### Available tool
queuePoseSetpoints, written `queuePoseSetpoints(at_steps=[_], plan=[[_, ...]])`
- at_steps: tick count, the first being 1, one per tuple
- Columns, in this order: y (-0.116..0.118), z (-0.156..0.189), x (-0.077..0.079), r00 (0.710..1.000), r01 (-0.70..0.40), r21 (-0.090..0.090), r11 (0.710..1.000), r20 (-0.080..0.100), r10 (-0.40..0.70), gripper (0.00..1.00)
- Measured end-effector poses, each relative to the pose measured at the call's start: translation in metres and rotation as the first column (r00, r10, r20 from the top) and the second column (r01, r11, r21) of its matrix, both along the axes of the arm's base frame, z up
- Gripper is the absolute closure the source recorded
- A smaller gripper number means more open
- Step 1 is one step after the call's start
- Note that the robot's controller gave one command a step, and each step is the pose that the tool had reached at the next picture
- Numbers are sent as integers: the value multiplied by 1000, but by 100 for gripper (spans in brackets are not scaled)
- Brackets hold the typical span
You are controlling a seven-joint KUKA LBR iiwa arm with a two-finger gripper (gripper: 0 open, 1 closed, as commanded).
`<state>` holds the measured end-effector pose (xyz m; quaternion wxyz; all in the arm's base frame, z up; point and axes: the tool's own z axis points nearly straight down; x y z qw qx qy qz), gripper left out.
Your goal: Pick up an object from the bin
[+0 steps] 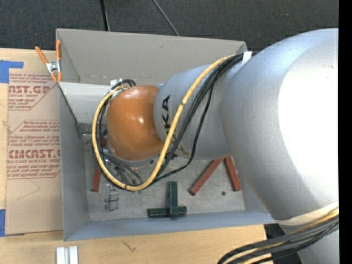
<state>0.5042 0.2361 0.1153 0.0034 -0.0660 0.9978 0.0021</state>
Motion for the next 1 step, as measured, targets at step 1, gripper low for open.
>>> queuePoseSetpoints(at_steps=[1], plan=[[-9, -25, 37, 945, -328, -4, 945, -5, 328, 0]])
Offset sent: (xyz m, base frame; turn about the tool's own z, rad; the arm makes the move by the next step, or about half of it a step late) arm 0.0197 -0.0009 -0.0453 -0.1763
